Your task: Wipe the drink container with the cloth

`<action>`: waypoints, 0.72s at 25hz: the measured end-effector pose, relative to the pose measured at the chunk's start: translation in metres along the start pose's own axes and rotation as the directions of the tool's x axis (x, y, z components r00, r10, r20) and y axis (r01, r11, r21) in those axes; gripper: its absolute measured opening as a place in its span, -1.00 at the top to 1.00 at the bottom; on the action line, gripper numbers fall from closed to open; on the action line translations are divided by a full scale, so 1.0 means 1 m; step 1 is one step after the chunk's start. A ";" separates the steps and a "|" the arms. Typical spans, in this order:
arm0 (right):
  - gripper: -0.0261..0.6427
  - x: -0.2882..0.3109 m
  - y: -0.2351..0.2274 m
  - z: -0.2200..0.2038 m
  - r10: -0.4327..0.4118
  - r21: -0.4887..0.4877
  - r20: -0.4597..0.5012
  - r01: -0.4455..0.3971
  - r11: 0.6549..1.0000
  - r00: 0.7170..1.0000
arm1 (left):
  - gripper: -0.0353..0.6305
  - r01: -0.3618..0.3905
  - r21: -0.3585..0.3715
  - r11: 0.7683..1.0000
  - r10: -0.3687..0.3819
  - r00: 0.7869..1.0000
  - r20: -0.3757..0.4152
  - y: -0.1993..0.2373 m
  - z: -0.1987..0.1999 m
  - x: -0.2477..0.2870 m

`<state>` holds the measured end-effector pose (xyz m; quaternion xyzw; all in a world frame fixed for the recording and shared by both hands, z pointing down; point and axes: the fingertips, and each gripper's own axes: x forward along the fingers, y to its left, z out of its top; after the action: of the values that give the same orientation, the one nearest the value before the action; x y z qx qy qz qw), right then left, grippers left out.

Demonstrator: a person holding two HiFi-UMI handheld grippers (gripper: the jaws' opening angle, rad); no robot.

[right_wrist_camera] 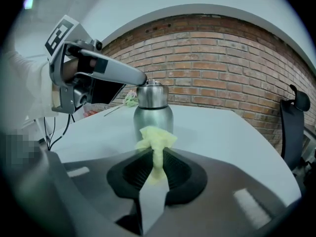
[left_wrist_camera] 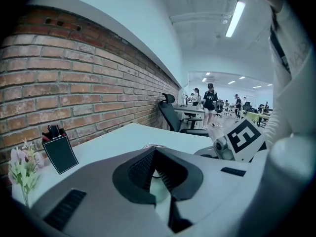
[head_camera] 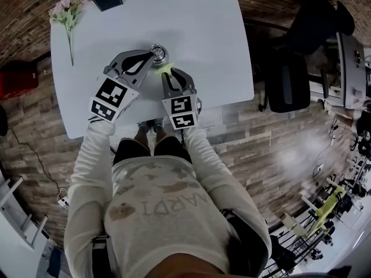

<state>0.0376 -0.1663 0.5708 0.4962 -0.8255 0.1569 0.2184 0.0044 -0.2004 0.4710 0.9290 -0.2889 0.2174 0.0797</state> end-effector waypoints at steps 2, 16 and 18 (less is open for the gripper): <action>0.71 0.001 0.000 -0.001 -0.002 -0.001 -0.003 0.002 1.000 1.000 | 0.89 0.001 0.000 1.000 -0.001 1.000 0.000 0.000 0.000 0.000; 0.71 0.002 0.018 0.002 0.012 0.005 -0.021 -0.011 1.000 1.000 | 0.89 0.009 -0.006 1.000 -0.009 1.000 0.005 0.001 0.001 0.001; 0.71 0.003 0.022 0.002 0.020 0.009 -0.022 -0.019 1.000 1.000 | 0.89 0.009 -0.004 1.000 -0.009 1.000 0.004 0.001 0.000 0.001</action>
<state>0.0169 -0.1592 0.5697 0.4873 -0.8272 0.1682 0.2236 0.0042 -0.2019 0.4717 0.9306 -0.2852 0.2143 0.0820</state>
